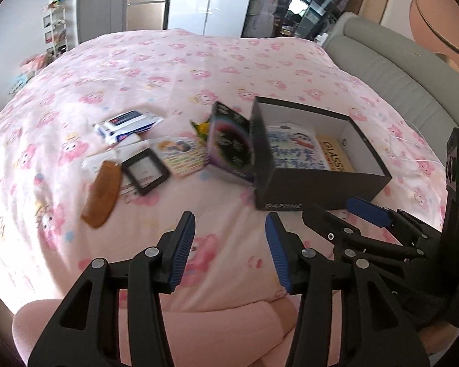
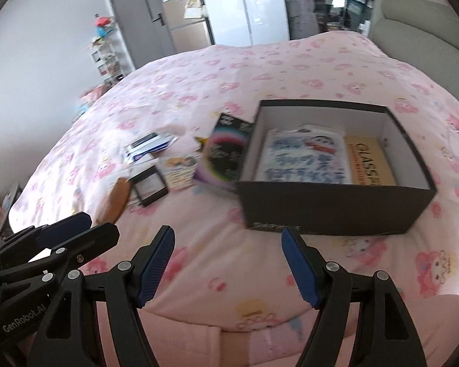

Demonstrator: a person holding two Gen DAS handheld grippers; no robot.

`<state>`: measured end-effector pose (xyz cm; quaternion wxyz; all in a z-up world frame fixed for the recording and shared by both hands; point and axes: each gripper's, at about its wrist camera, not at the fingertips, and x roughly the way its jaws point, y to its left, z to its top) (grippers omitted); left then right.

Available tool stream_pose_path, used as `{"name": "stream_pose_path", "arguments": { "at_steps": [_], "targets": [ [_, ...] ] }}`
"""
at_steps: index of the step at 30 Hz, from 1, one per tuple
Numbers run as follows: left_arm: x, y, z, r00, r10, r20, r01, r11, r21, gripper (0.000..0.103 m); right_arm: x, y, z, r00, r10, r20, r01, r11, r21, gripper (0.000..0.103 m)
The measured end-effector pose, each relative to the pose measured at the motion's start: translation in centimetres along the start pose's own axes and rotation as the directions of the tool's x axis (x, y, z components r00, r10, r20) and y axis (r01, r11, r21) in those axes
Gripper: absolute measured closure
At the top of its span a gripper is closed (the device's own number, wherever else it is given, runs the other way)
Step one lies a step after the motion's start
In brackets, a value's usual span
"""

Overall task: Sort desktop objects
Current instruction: 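Withdraw the left tool from the shoebox, then grasp the black Smart Devil box beside the shoebox with the left tool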

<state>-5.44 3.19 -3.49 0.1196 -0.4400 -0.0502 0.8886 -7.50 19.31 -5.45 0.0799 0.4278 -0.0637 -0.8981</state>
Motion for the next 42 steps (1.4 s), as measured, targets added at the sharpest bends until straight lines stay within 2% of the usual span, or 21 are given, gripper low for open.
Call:
{"name": "stream_pose_path", "arguments": {
  "at_steps": [2, 9, 11, 14, 16, 20, 24, 27, 29, 33, 35, 39, 41, 42],
  "targets": [
    [-0.4, 1.1, -0.5, 1.0, 0.006, 0.002, -0.006, 1.0, -0.016, 0.054, 0.6, 0.9, -0.2, 1.0, 0.015, -0.013, -0.016, 1.0, -0.013, 0.036],
    [0.2, 3.7, -0.8, 1.0, 0.008, 0.0, -0.008, 0.998, -0.055, 0.054, 2.7, 2.9, -0.3, 0.999, 0.024, -0.045, -0.025, 0.999, -0.032, 0.036],
    [0.9, 4.2, 0.0, 1.0, 0.003, -0.004, -0.003, 0.998, -0.063, 0.055, 3.2, 3.0, 0.1, 0.998, 0.021, -0.058, -0.022, 0.999, -0.027, 0.037],
    [1.5, 4.6, 2.2, 1.0, -0.001, 0.013, 0.001, 0.998, -0.055, 0.056, 4.2, 3.2, 2.9, 0.995, 0.041, -0.089, -0.045, 0.998, -0.039, 0.043],
    [1.7, 4.5, 4.5, 0.999, 0.004, 0.054, -0.002, 0.999, -0.037, 0.056, 4.4, 3.4, 5.1, 0.998, 0.036, -0.049, -0.038, 0.998, -0.057, 0.043],
    [3.8, 4.7, 7.8, 0.997, 0.0, 0.077, 0.003, 0.999, -0.042, 0.056, 6.1, 3.4, 8.4, 1.0, 0.001, -0.009, -0.001, 0.997, -0.072, 0.043],
    [8.4, 6.1, 9.7, 0.999, -0.033, 0.018, 0.034, 0.994, -0.107, 0.056, 9.8, 2.1, 9.6, 0.998, 0.012, -0.06, -0.015, 0.999, -0.039, 0.043],
    [13.1, 7.7, 10.0, 0.996, -0.05, -0.072, 0.035, 0.981, -0.192, 0.056, 12.0, 0.8, 9.2, 0.994, -0.009, -0.108, 0.005, 0.999, -0.037, 0.043],
    [16.1, 8.4, 9.8, 0.988, -0.052, -0.147, 0.015, 0.971, -0.24, 0.056, 12.6, -0.3, 9.1, 0.993, -0.03, -0.114, 0.027, 0.999, -0.025, 0.043],
    [20.6, 7.6, 9.2, 0.965, -0.113, -0.238, 0.052, 0.968, -0.247, 0.056, 13.2, -2.1, 9.0, 0.993, -0.002, -0.121, 0.005, 1.0, 0.024, 0.043],
    [22.3, 7.2, 8.7, 0.957, -0.129, -0.259, 0.062, 0.965, -0.254, 0.054, 13.8, -2.4, 8.6, 0.991, 0.008, -0.135, -0.005, 1.0, 0.028, 0.043],
    [24.6, 7.6, 7.7, 0.943, -0.185, -0.277, 0.095, 0.947, -0.308, 0.041, 15.5, -3.0, 7.4, 0.98, 0.029, -0.198, -0.017, 0.998, 0.062, 0.043],
    [25.0, 8.1, 7.3, 0.937, -0.231, -0.263, 0.132, 0.929, -0.345, 0.045, 15.8, -2.5, 7.4, 0.981, 0.011, -0.193, -0.003, 0.999, 0.045, 0.043],
    [25.0, 8.1, 7.1, 0.932, -0.256, -0.257, 0.155, 0.922, -0.355, 0.058, 15.7, -2.4, 7.4, 0.982, 0.014, -0.189, -0.006, 0.999, 0.044, 0.043]
  ]
}}
